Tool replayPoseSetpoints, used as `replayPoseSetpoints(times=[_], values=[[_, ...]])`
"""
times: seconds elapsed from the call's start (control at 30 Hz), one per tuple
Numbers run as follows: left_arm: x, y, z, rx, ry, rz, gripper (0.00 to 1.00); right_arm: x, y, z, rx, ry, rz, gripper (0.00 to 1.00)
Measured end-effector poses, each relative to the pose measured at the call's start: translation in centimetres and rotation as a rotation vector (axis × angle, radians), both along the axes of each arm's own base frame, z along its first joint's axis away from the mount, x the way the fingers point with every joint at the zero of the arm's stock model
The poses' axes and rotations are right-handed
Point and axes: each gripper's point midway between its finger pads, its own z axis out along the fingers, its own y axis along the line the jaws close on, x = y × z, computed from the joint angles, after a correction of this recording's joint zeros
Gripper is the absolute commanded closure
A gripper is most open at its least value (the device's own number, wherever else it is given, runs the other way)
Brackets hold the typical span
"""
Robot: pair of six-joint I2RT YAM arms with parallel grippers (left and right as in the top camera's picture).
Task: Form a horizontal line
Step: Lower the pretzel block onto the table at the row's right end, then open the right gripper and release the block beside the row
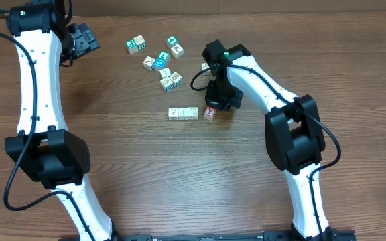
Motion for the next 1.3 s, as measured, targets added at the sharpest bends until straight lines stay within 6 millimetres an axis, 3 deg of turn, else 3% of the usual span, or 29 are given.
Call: replayPoseSetpoints(times=[0.23, 1.3], values=[[0.0, 0.0, 0.0, 0.0, 0.0, 0.0, 0.01, -0.1, 1.1, 0.0, 0.01, -0.015, 0.038, 0.96], [0.0, 0.0, 0.0, 0.0, 0.0, 0.0, 0.0, -0.4, 2.0, 0.0, 0.046, -0.007, 0.091, 0.96]])
